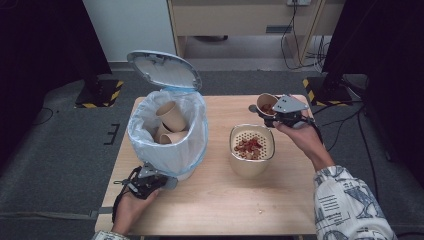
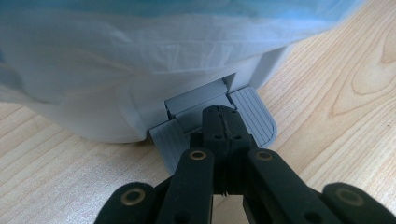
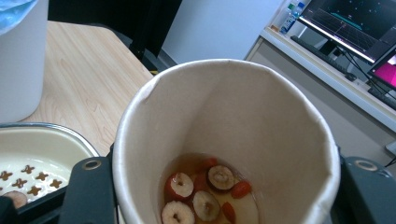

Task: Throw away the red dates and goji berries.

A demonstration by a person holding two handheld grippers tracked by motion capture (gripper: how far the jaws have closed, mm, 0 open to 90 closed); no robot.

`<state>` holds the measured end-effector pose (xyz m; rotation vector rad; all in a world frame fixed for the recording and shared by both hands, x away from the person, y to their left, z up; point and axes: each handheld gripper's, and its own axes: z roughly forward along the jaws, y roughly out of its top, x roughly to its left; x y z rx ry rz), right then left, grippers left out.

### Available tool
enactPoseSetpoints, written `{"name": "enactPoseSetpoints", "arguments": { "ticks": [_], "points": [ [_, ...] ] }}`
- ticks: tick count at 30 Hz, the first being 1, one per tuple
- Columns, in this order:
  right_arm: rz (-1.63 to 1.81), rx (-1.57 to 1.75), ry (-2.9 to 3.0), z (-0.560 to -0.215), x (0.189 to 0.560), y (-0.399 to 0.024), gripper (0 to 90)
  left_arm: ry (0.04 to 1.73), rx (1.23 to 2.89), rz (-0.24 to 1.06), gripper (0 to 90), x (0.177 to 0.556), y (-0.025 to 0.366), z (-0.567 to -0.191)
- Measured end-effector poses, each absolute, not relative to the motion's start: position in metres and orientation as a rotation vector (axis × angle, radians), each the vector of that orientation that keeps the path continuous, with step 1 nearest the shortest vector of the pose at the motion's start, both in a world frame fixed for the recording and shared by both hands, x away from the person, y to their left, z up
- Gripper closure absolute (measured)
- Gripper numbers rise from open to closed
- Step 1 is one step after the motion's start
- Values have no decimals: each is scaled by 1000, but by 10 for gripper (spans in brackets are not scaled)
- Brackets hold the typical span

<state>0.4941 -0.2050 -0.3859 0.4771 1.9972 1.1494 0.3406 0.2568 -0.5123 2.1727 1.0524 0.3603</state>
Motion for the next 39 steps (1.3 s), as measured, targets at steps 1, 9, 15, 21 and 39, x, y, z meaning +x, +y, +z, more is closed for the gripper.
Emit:
{"name": "enactPoseSetpoints", "arguments": {
  "ticks": [1, 9, 15, 21, 39],
  "points": [
    [1145, 472, 1997, -386, 493, -205, 343, 1053, 2172, 361, 900, 341, 257, -512],
    [1138, 431, 1986, -377, 489, -203, 342, 1054, 2172, 362, 900, 341, 257, -512],
    [1131, 409, 1983, -372, 488, -202, 341, 1053, 2172, 361, 900, 341, 257, -512],
    [1110, 398, 1977, -371, 488, -202, 342, 1053, 2173, 361, 900, 341, 257, -512],
    [1041, 318, 1967, -366, 483, -199, 340, 1053, 2173, 361, 900, 341, 257, -512]
  ]
}}
